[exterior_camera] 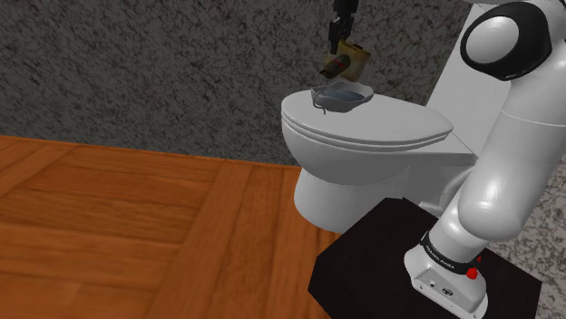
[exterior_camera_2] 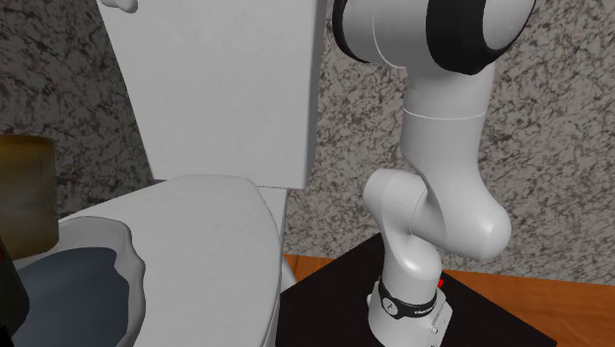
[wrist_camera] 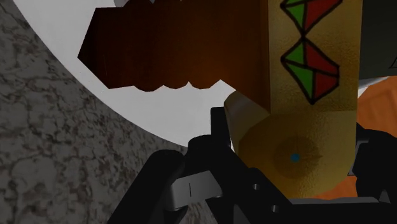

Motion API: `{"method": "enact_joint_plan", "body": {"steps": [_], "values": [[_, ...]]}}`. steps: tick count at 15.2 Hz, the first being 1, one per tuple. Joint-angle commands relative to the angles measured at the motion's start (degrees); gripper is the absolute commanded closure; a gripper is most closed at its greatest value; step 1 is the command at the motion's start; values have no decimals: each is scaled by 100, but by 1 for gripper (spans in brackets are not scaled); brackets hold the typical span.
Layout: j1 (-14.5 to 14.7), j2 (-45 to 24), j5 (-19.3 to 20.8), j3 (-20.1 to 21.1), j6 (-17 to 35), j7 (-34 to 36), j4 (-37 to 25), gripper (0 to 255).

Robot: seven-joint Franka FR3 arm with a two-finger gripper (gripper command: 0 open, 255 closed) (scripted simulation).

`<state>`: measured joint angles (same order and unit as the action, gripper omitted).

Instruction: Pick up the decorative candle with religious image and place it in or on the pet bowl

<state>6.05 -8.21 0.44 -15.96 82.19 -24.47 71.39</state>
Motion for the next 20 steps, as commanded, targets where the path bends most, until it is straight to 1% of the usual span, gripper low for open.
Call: {"method": "enact_joint_plan", "body": {"steps": [1, 6, 13, 14, 19, 20], "values": [[23, 130, 37, 8, 219, 21, 333, 255], [58, 321, 93, 25, 674, 71, 974, 255], [58, 321, 93, 25, 674, 71, 974, 255], [58, 319, 92, 26, 672, 71, 971, 0], [58, 321, 93, 25, 674, 71, 974, 0], [48, 247, 72, 21, 451, 56, 680, 0]]}}
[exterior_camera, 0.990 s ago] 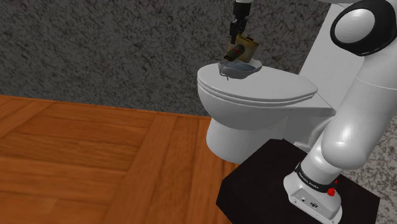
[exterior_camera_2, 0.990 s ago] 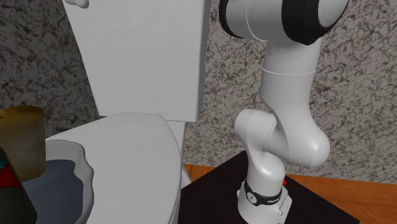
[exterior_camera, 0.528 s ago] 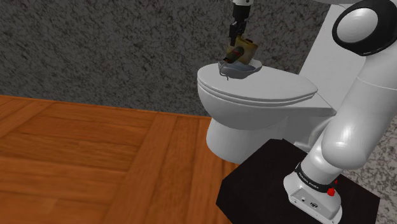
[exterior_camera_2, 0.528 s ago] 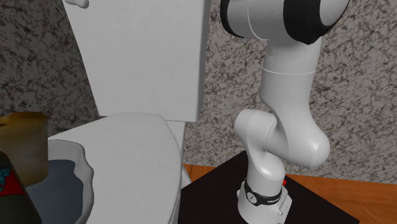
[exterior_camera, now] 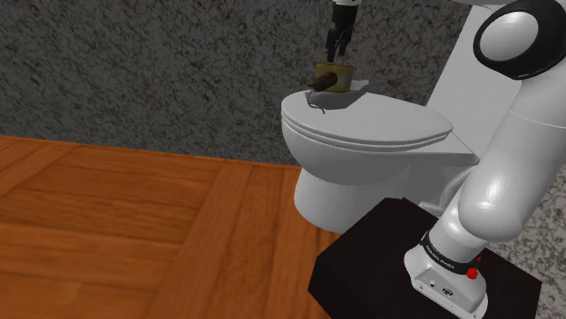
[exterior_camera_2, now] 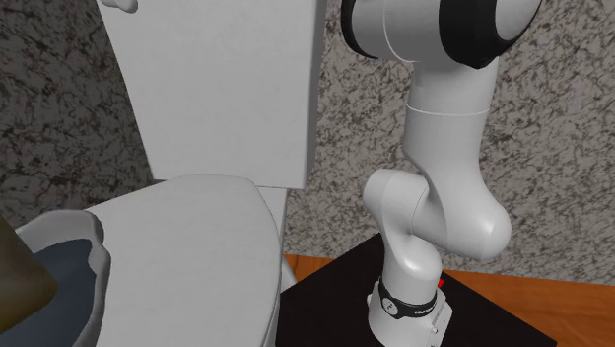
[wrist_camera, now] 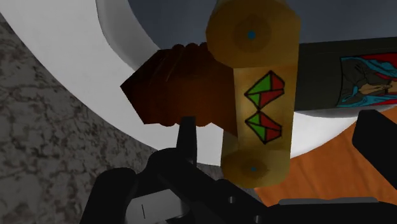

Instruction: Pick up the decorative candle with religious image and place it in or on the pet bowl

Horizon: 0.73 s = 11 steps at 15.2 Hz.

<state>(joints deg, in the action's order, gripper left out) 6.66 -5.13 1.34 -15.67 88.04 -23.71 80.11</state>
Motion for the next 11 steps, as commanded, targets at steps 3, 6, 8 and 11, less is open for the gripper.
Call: {"method": "enact_joint_plan", "body": {"steps": [3, 6, 8, 11], "values": [[-62, -356, -104, -29, -804, -75, -1149, 0], [-62, -356, -104, -29, -804, -75, -1149, 0], [-62, -357, -104, -29, -804, -75, -1149, 0], [-62, -357, -104, -29, -804, -75, -1149, 0]]}}
